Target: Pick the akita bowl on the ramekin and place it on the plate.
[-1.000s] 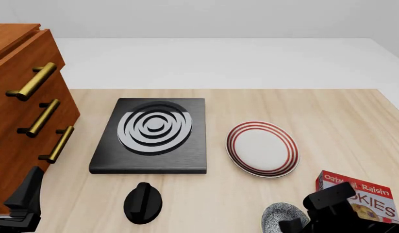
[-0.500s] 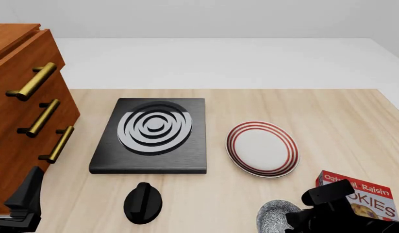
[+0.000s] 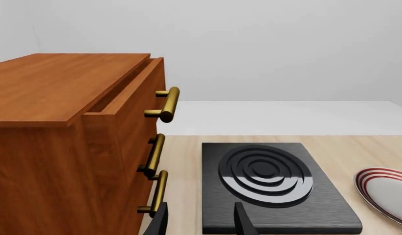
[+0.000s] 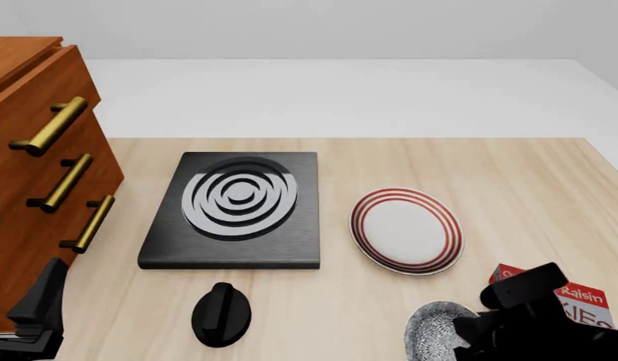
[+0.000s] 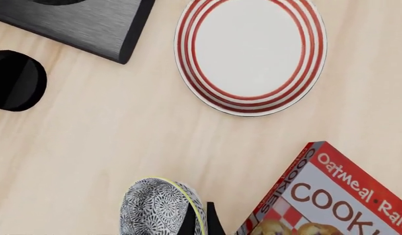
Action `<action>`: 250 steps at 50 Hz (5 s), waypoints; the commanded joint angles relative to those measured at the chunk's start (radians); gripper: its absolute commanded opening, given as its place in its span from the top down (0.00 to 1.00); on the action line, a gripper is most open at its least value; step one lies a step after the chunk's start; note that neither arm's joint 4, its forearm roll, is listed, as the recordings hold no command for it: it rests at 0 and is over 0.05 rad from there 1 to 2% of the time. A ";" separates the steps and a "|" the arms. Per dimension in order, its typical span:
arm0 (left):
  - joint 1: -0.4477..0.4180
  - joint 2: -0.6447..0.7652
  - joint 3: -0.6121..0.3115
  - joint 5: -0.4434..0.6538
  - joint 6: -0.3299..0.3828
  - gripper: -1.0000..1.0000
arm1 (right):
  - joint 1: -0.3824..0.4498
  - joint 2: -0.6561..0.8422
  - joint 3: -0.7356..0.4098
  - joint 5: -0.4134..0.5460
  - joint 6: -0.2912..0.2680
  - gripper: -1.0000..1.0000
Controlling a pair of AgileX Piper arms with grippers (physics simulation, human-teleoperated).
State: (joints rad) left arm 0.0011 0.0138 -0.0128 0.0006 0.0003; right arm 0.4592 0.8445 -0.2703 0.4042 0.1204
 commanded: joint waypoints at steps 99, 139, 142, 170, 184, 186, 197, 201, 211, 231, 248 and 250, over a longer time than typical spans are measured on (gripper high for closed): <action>0.001 0.005 0.005 -0.011 0.000 0.00 | -0.257 0.730 -0.370 -0.629 0.370 1.00; 0.001 0.005 0.004 -0.009 0.000 0.00 | -0.278 0.908 -0.447 -0.674 0.393 1.00; 0.001 0.003 0.003 -0.006 0.000 0.00 | -0.278 0.920 -0.445 -0.681 0.394 1.00; 0.001 0.005 0.004 -0.009 0.000 0.00 | -0.293 0.970 -0.444 -0.710 0.396 1.00; 0.001 0.003 0.002 -0.005 0.000 0.00 | -0.299 0.973 -0.441 -0.717 0.393 1.00; 0.001 0.005 0.002 -0.008 0.000 0.00 | -0.300 0.967 -0.441 -0.715 0.392 1.00; 0.001 0.003 0.005 -0.009 0.000 0.00 | -0.291 0.927 -0.431 -0.710 0.401 0.00; 0.001 0.003 0.005 -0.008 0.000 0.00 | -0.289 0.914 -0.427 -0.709 0.398 0.00; 0.001 0.004 0.004 -0.008 0.000 0.00 | -0.320 0.831 -0.415 -0.669 0.378 0.00; 0.001 0.004 0.003 -0.007 0.000 0.00 | -0.396 0.250 -0.364 -0.364 0.306 0.00; 0.001 -0.009 -0.001 0.010 0.000 0.00 | -0.378 -0.383 -0.435 0.076 0.147 0.00; 0.001 -0.009 -0.001 0.010 0.000 0.00 | -0.376 -0.443 -0.448 0.116 0.096 0.00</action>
State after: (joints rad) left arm 0.0024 0.0079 -0.0135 0.0069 0.0002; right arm 0.0795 0.7190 -0.6802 0.3047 0.3364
